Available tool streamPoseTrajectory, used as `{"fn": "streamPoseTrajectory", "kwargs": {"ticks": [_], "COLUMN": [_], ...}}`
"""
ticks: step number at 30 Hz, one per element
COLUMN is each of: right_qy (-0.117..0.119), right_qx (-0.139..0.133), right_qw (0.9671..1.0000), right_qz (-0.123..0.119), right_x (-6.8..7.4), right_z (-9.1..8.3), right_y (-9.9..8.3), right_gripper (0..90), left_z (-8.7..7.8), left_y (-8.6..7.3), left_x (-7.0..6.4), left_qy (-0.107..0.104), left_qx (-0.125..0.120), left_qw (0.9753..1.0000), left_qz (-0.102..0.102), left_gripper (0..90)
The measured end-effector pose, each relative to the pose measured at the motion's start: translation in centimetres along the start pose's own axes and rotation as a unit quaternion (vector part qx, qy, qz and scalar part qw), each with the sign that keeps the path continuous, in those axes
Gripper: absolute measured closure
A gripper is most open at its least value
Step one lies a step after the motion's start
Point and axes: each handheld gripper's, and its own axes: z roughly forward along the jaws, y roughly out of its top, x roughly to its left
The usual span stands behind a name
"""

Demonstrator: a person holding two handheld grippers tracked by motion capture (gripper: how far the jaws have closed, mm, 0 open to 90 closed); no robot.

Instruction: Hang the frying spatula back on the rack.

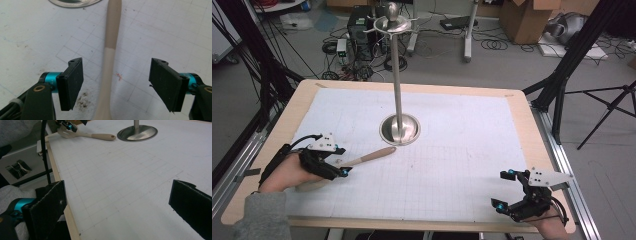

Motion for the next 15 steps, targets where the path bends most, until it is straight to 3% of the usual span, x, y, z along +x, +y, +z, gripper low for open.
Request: {"fn": "streamPoseTrajectory", "kwargs": {"ticks": [15], "right_qy": [0.002], "right_qx": [0.001], "right_qw": [1.0000], "right_qz": [0.003], "right_x": [0.03], "right_z": [0.03], "right_y": [-0.05], "right_gripper": [0.5], "left_z": [0.27], "left_y": [-0.21], "left_x": [-0.21], "left_qy": [0.011], "left_qx": [0.025], "left_qw": [0.9994], "left_qz": [0.020], "left_gripper": [42.2]}}
